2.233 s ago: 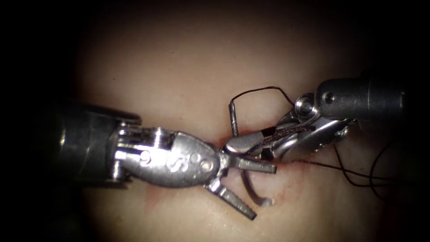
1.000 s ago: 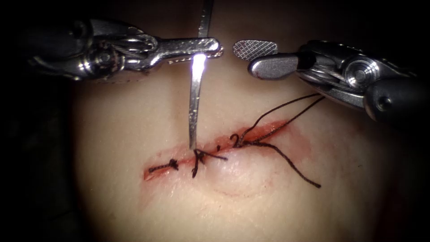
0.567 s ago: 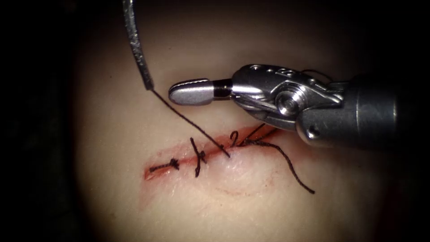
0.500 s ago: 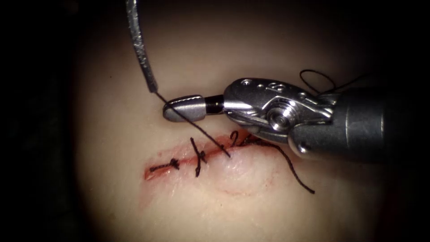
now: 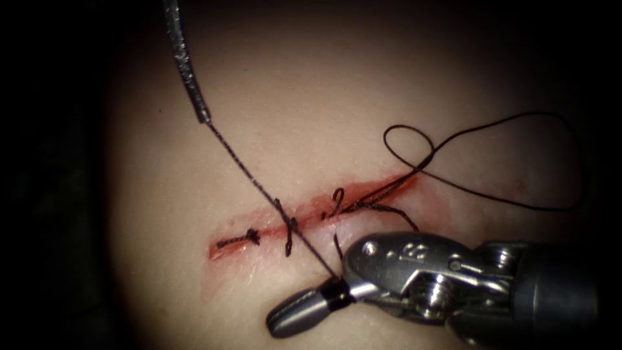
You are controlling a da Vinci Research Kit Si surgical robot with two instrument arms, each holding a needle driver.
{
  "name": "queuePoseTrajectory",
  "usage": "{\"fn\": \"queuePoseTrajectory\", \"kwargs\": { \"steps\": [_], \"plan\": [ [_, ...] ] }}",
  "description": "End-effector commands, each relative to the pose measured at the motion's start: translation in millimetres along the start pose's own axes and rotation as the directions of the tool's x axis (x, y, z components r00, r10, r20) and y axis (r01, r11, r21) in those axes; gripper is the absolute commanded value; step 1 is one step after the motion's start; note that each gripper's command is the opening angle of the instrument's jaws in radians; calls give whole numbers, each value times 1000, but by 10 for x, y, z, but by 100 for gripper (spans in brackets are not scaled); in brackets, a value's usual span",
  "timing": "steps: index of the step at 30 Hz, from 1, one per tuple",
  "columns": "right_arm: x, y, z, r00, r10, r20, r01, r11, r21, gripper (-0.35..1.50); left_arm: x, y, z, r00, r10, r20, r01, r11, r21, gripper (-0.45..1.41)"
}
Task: Wound Closure
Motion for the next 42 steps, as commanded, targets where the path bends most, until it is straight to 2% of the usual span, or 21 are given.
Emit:
{"fn": "queuePoseTrajectory", "kwargs": {
  "steps": [1,2,4,8,12,15,20,22,28,30,31,32,33,34,35,37,38,39,40,41,42],
  "plan": [
    [-20,-18,-10,999,54,3,-54,999,-7,-35,5,-12,-3,1000,10,14,-10,999,41,-45],
    [-35,-25,-20,996,84,-4,-84,996,-25,-35,9,-18,-10,1000,30,9,-31,996,82,-45],
    [-45,-28,-27,995,104,-10,-104,994,-40,-35,12,-25,-16,999,35,15,-37,992,117,-45],
    [-67,-26,-49,980,201,15,-199,977,-78,-35,17,-38,-27,998,67,11,-68,985,157,-45],
    [-82,-34,-70,963,264,49,-257,960,-113,-35,26,-36,-34,998,70,-2,-69,984,163,-45],
    [-101,-50,-96,935,344,86,-326,929,-174,-35,46,-22,-45,997,72,-26,-66,982,178,-45],
    [-111,-62,-117,900,423,104,-392,891,-227,-35,66,-7,-60,993,108,-52,-96,975,198,-45],
    [-107,-72,-132,873,473,120,-433,864,-258,-35,84,7,-73,988,136,-72,-117,969,218,-45],
    [-96,-82,-147,855,505,121,-455,841,-293,-35,113,30,-94,978,173,-117,-142,962,235,-45],
    [-80,-73,-152,897,439,52,-401,857,-322,-35,119,36,-100,976,179,-121,-147,961,233,-45],
    [-80,-73,-152,897,439,52,-401,857,-322,-35,119,36,-100,976,179,-121,-147,961,233,-45],
    [-71,-67,-154,916,400,19,-372,868,-330,-35,118,35,-99,979,179,-97,-155,963,218,-45],
    [-45,-53,-161,929,361,-79,-368,879,-305,-35,112,32,-95,985,162,-50,-151,971,186,-45],
    [-35,-48,-164,937,329,-118,-349,885,-307,-35,106,29,-90,991,133,-22,-127,978,165,-45],
    [-35,-48,-164,937,329,-118,-349,885,-307,-35,106,29,-90,991,133,-22,-127,978,165,-45],
    [-12,-34,-177,948,200,-248,-274,909,-315,-35,83,17,-76,994,103,48,-108,986,128,-45],
    [-12,-34,-177,948,200,-248,-274,909,-315,-35,83,17,-76,994,103,48,-108,986,128,-45],
    [-2,-21,-182,949,25,-315,-148,917,-372,-35,57,1,-65,983,67,169,-88,989,119,-45],
    [-2,-21,-182,949,25,-315,-148,917,-372,-35,57,1,-65,983,67,169,-88,989,119,-45],
    [-1,-17,-181,946,-11,-323,-124,910,-396,-28,51,-3,-62,980,54,193,-80,988,130,-45],
    [1,-6,-174,935,-32,-352,-135,888,-439,58,31,-18,-53,964,33,265,-69,990,125,-45]
  ]
}}
